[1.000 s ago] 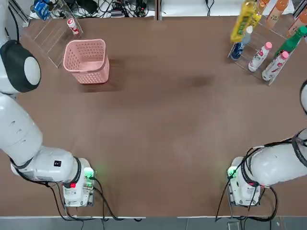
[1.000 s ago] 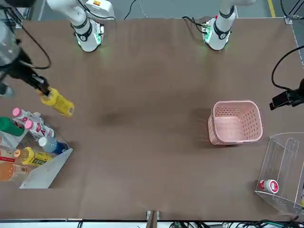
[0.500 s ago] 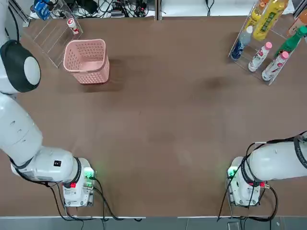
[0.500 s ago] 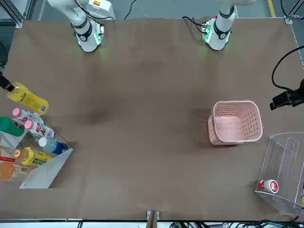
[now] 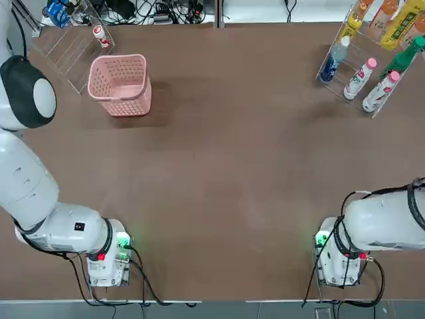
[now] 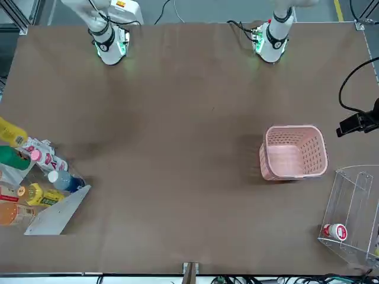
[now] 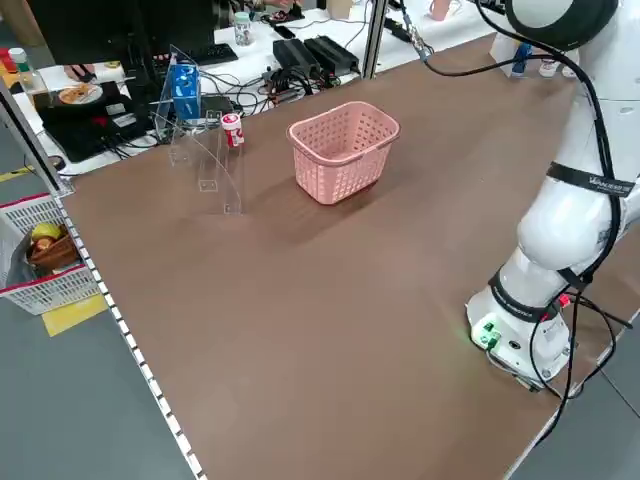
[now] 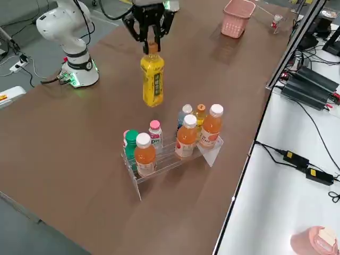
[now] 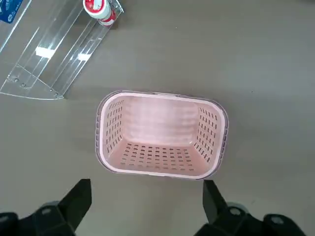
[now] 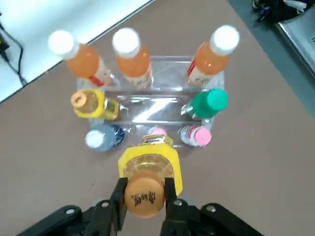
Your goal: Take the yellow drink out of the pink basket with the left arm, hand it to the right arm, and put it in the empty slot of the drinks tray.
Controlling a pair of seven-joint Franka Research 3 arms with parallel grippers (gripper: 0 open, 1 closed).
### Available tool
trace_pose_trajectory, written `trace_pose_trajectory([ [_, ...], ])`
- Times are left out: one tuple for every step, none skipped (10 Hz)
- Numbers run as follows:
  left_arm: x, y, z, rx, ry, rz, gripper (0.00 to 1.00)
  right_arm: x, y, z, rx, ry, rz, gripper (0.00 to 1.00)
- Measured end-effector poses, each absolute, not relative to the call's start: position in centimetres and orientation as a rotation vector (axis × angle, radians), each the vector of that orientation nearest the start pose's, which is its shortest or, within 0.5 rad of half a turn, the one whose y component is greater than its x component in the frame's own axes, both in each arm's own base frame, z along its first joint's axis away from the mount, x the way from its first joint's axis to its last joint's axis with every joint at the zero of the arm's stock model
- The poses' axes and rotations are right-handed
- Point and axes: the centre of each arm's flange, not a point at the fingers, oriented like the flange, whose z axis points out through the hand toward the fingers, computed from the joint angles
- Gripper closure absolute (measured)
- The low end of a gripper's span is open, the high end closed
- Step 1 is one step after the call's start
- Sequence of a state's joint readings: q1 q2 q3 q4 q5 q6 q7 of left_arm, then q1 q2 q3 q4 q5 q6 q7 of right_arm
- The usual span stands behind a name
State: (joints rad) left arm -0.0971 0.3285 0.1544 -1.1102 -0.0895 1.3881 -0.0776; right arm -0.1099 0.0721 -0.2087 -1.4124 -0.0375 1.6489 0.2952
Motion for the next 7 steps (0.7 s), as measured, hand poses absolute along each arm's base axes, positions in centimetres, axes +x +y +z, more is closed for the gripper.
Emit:
trace_pose_trajectory([
  [63.2, 0.5, 62.8, -3.174, -0.180, 0.076, 0.00, 56.9, -18.9, 65.9, -3.034, 0.975, -0.261, 0.66],
  [63.2, 0.5, 62.8, -3.174, -0.180, 0.076, 0.00, 58.5, -19.3, 65.2, -3.020, 0.980, -0.266, 0.66],
  [63.2, 0.5, 62.8, -3.174, -0.180, 0.076, 0.00, 59.9, -19.7, 64.7, -3.007, 0.984, -0.279, 0.66],
  [63.2, 0.5, 62.8, -3.174, -0.180, 0.076, 0.00, 60.8, -20.4, 64.1, -2.999, 0.996, -0.288, 0.66],
  [63.2, 0.5, 62.8, -3.174, -0.180, 0.076, 0.00, 61.4, -21.0, 63.6, -2.994, 1.010, -0.290, 0.66],
  [63.2, 0.5, 62.8, -3.174, -0.178, 0.076, 0.00, 61.7, -21.4, 62.9, -2.993, 1.020, -0.278, 0.66],
  [63.2, 0.4, 62.8, -3.174, -0.178, 0.076, 0.00, 62.0, -21.6, 62.2, -2.990, 1.034, -0.261, 0.66],
])
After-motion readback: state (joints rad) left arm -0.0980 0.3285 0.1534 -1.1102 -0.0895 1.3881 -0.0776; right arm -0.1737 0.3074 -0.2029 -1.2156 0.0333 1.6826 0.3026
